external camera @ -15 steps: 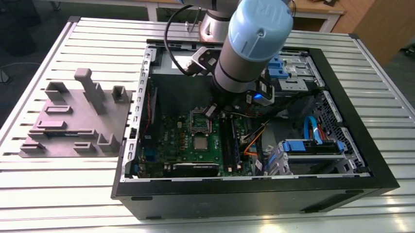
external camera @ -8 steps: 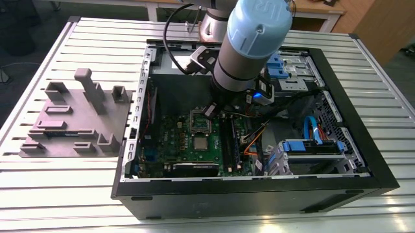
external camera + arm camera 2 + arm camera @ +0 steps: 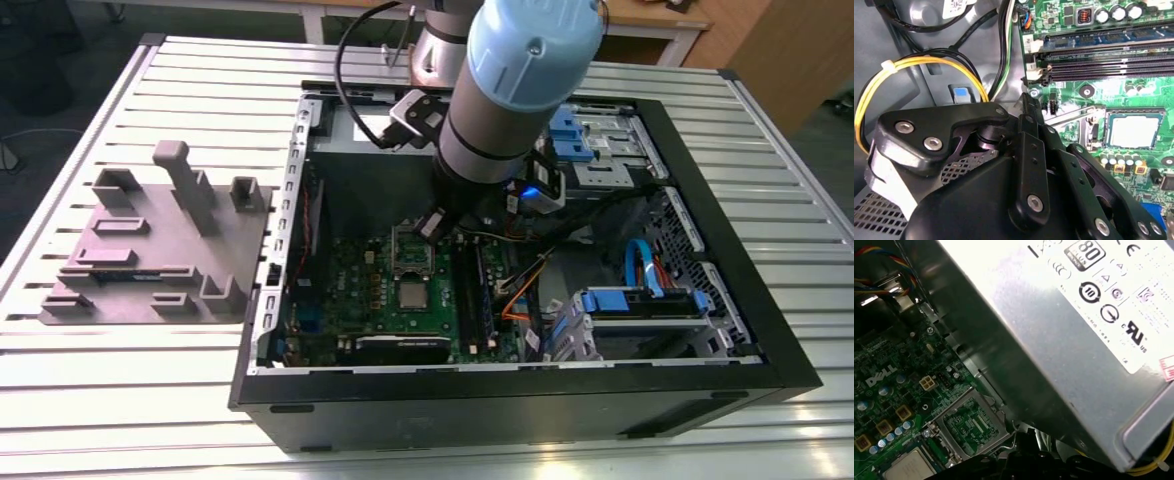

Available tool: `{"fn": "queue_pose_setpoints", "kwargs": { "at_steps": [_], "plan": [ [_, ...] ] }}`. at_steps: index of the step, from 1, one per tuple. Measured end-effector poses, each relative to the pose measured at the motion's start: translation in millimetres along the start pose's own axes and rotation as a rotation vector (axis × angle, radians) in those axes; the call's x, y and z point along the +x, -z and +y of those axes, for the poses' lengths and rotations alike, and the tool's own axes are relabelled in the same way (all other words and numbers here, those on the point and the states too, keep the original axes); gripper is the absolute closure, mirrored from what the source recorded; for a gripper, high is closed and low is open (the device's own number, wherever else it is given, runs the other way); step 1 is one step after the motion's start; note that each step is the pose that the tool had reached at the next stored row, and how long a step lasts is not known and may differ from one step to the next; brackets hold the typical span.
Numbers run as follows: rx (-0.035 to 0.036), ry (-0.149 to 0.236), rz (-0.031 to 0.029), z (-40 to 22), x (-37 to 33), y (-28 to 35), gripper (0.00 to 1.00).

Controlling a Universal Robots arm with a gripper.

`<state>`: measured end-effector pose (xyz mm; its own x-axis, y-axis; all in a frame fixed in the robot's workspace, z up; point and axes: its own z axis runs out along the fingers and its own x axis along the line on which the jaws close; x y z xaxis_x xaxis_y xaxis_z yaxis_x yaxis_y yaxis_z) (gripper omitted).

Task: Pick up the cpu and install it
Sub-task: 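Close the cpu cover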

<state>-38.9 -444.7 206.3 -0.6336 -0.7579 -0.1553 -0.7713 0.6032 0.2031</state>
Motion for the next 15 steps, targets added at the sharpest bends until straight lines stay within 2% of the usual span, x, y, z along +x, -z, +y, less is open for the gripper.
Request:
{"fn": "queue_pose_setpoints", "kwargs": {
  "at_steps": [3,10,15],
  "plan": [
    [0.0037,0.0,0.0044,0.8,-0.2,2.3,0.9],
    [0.0173,-0.002,0.0212,2.1,-0.9,7.8,0.9],
    [0.0194,-0.002,0.0234,3.6,-1.8,14.0,0.9]
  ]
}}
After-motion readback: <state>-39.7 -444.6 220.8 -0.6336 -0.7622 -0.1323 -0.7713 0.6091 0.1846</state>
